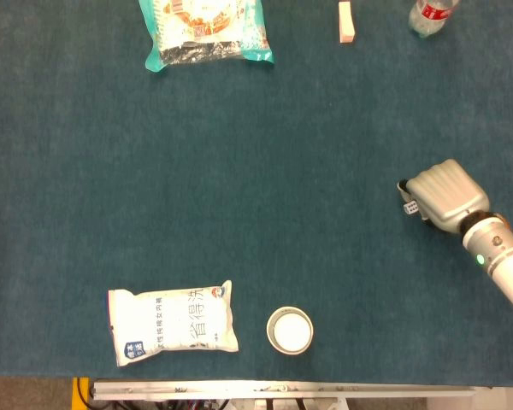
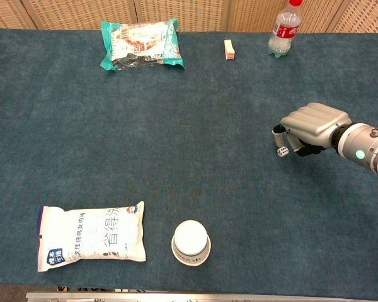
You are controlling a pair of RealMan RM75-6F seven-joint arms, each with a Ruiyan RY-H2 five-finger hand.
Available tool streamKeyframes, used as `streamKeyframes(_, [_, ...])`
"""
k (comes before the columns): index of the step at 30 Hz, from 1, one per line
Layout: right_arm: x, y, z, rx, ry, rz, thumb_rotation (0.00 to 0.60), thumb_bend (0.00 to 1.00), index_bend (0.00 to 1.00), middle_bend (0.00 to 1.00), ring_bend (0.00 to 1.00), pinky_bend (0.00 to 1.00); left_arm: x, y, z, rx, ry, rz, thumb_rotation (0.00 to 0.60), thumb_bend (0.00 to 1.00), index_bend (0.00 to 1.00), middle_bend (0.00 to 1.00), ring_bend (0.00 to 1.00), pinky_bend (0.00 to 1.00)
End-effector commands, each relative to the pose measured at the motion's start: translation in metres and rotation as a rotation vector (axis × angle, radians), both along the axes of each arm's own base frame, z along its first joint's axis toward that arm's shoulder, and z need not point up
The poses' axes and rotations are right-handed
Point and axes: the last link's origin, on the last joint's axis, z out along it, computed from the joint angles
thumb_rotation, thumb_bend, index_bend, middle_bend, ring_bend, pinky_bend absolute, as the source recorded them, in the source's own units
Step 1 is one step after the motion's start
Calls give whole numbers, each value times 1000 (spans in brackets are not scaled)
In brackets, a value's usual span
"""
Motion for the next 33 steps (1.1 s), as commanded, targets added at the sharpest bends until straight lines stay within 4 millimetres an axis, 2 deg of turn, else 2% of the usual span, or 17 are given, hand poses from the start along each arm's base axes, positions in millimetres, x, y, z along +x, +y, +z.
streamKeyframes(1, [0, 1, 2, 1, 2, 0, 600, 988, 421, 1000, 989, 952, 0, 0, 0, -1, 0, 1, 600, 0, 535, 507, 441, 458])
streamKeyframes(19, [-2, 15, 11, 10, -3, 4, 600, 988, 421, 1000, 989, 952, 2, -1, 0, -2, 3, -7, 600, 0, 535, 507, 441, 458])
streamKeyframes(27, [-2, 21, 32, -54, -37, 26, 600, 988, 421, 996, 983, 953, 7, -4, 0, 0, 1, -27, 600, 0, 535, 508, 441, 458])
streamKeyframes(30, [-3, 26, 47, -106, -67, 44, 600, 978, 421, 927, 922, 935, 9, -6, -1, -5, -1, -35, 600, 0, 535, 507, 441, 458])
streamKeyframes(33, [-9, 35, 68, -178, -106, 56, 600, 949, 421, 755, 794, 907, 10, -6, -2, -10, -1, -41, 600, 0, 535, 507, 441, 458])
